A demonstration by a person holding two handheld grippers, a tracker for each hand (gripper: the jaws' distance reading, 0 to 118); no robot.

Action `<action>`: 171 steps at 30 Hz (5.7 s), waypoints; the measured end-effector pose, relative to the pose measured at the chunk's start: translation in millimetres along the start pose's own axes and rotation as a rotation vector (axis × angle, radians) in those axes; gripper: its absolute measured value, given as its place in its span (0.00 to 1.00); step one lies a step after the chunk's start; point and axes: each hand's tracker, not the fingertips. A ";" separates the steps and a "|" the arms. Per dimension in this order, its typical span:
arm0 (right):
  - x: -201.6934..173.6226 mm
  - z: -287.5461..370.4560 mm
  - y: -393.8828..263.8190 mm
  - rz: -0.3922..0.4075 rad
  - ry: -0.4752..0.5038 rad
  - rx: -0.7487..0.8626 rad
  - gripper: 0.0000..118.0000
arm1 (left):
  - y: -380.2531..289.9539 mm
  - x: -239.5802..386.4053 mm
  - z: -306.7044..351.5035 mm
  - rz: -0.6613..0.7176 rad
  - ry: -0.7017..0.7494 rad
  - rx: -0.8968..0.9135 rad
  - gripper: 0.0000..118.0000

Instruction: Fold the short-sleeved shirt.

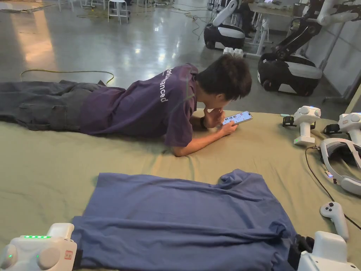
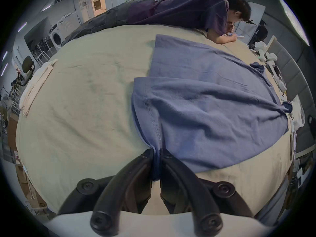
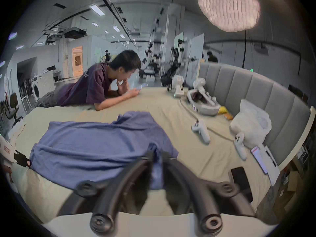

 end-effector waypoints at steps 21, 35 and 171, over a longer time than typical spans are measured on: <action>6.5 -125.5 -39.7 0.162 0.156 -0.498 0.10 | 6.2 -20.3 23.4 0.033 -0.043 0.050 0.07; 22.7 -27.7 4.3 0.283 0.163 -0.326 0.08 | 2.3 -28.1 82.2 0.006 -0.085 0.152 0.07; 64.9 -37.2 75.2 0.105 0.189 -0.206 0.01 | 28.6 -22.5 94.6 0.025 -0.216 0.322 0.05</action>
